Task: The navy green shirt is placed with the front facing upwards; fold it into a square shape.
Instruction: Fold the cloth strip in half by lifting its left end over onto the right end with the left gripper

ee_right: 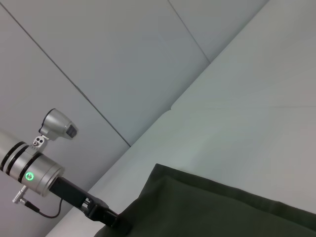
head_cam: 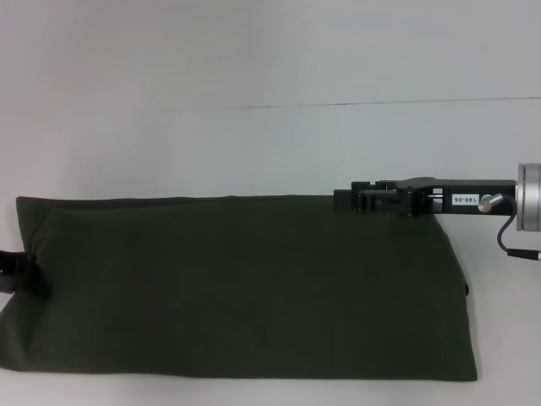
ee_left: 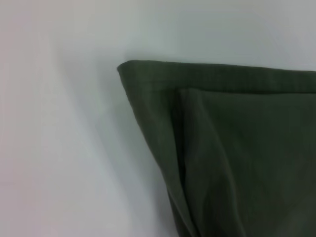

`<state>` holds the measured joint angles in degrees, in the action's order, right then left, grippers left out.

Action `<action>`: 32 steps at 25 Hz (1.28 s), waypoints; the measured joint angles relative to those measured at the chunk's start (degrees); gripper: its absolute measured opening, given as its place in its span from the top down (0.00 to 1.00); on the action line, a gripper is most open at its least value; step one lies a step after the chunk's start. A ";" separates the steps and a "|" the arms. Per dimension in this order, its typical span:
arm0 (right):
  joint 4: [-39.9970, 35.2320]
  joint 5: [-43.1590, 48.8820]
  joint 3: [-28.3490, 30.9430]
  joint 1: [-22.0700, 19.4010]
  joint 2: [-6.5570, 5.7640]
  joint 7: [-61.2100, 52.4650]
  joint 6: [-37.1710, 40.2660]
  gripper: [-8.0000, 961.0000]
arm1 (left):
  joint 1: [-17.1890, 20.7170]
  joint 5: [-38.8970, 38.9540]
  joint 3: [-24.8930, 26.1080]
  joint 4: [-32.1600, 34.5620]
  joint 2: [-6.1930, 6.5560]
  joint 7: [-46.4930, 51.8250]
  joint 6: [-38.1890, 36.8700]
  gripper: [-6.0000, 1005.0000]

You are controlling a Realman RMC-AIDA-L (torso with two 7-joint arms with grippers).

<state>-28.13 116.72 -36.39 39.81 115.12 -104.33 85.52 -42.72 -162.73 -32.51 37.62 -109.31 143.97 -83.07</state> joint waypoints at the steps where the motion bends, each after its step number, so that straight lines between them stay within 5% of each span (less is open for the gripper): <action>1: 0.00 0.00 0.00 0.00 0.00 0.00 0.00 0.21 | 0.00 0.03 -0.01 0.00 0.00 0.00 0.01 0.92; 32: -0.61 0.00 -0.70 0.00 0.92 1.09 -0.20 0.22 | 0.53 -0.22 0.59 4.20 -0.03 -0.23 -1.38 0.92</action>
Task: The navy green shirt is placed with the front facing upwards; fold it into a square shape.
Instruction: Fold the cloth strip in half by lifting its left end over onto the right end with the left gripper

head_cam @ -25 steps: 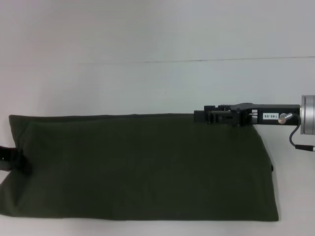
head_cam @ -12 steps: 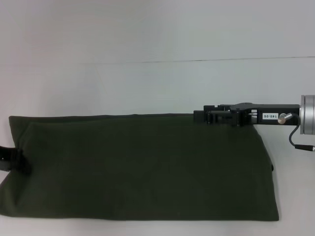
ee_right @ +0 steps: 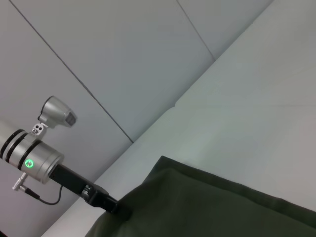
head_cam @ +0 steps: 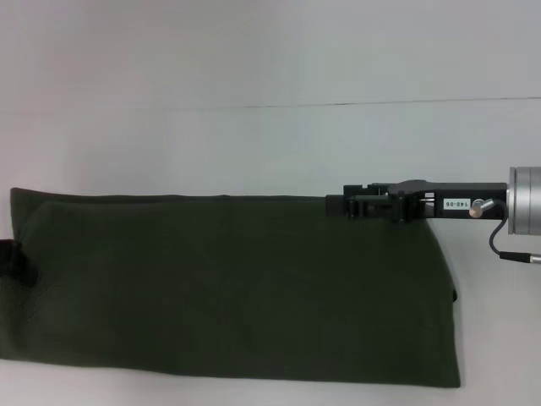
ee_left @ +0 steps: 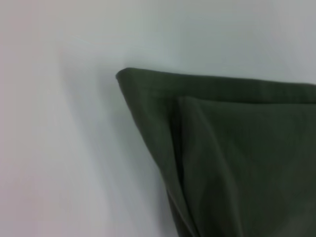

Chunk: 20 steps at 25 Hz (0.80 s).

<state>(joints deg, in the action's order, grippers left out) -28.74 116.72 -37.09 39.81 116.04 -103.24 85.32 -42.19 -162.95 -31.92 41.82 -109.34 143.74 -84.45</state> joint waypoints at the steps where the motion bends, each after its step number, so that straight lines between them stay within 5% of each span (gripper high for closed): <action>1: 0.00 0.00 0.00 0.00 0.12 0.16 -0.03 0.22 | 0.12 -0.01 0.03 0.43 0.01 0.00 -0.14 0.92; 15: 1.32 -0.32 -4.56 1.54 3.90 17.15 -1.48 0.22 | 0.08 2.87 3.24 2.74 0.82 -2.03 -5.40 0.92; 20: 8.51 -0.96 -4.97 4.98 4.27 28.00 -4.56 0.40 | 0.07 4.33 4.28 3.74 1.37 -2.53 -6.99 0.92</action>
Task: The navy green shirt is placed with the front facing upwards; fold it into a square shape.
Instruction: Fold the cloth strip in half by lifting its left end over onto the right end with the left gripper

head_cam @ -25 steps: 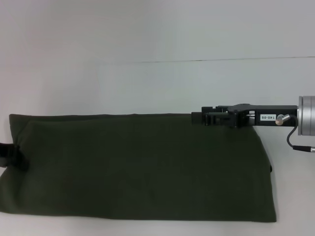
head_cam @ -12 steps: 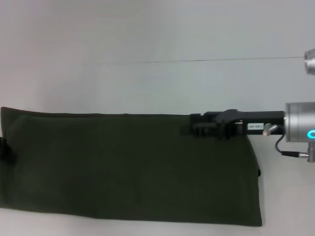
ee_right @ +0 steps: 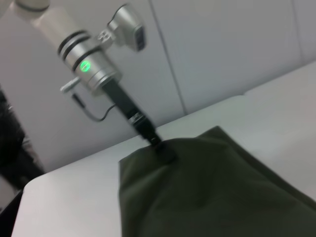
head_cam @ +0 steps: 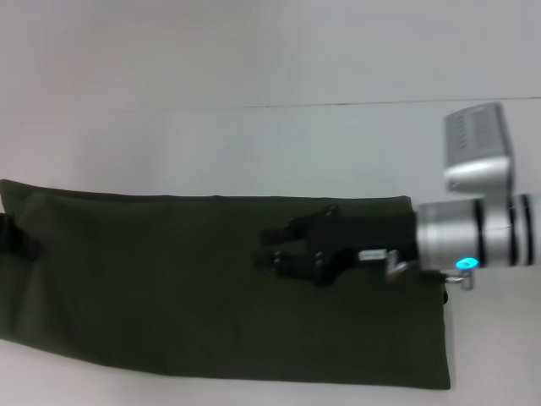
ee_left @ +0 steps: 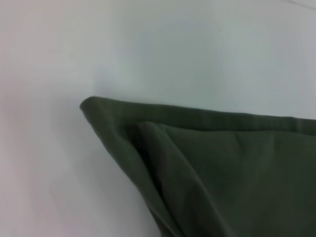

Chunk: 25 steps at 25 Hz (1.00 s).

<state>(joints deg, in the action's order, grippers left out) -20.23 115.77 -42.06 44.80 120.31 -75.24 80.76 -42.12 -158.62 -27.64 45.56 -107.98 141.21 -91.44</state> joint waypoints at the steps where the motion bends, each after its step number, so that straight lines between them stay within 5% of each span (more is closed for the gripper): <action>1: 1.86 -0.15 -0.05 0.79 0.12 1.64 -0.97 0.43 | -0.02 0.20 0.20 0.09 0.06 -0.12 -0.31 0.92; 6: 10.67 -0.85 -0.11 5.40 0.54 6.67 -10.70 0.68 | 0.06 2.69 1.75 0.54 0.36 -1.36 -2.22 0.92; 20: 21.30 -1.01 0.43 11.54 1.28 12.49 -22.62 0.99 | 0.44 13.71 5.14 0.89 1.12 -5.18 -8.18 0.92; 25: 23.27 -1.03 0.76 12.87 1.33 13.62 -25.08 0.99 | 0.52 19.57 5.09 0.72 1.11 -5.54 -9.26 0.92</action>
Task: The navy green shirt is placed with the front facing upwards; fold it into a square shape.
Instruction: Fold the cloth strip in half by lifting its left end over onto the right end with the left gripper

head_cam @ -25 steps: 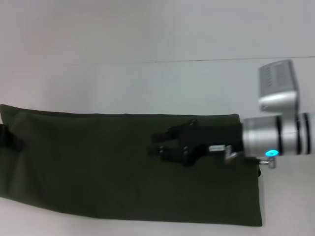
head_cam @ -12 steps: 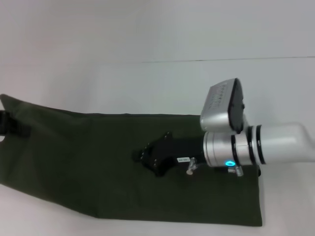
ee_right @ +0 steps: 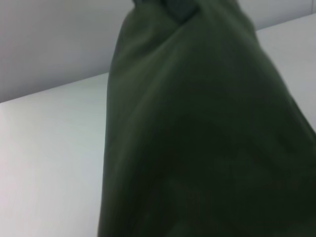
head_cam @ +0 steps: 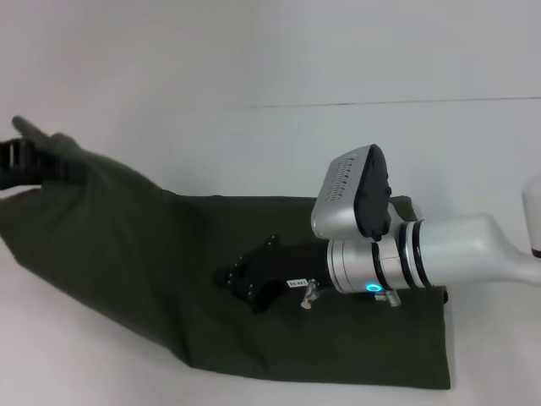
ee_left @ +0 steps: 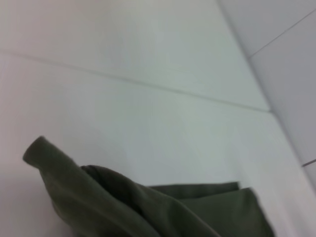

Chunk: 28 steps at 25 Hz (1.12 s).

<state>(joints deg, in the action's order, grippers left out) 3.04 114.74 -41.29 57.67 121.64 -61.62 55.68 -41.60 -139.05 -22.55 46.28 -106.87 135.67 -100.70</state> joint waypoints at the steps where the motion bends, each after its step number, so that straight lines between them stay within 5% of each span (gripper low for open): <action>1: 0.29 0.00 0.31 0.13 0.00 0.18 -0.45 0.99 | 0.04 0.95 0.04 -0.04 -0.03 -0.07 -0.26 0.92; 28: 10.71 0.49 14.83 2.92 0.00 18.10 -9.72 0.99 | 1.36 14.91 -0.74 -4.11 -3.27 -2.00 -5.17 0.92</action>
<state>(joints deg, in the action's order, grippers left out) 13.75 115.23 -26.46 60.59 121.64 -43.53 45.97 -40.25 -124.13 -23.29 42.17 -110.14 133.67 -105.87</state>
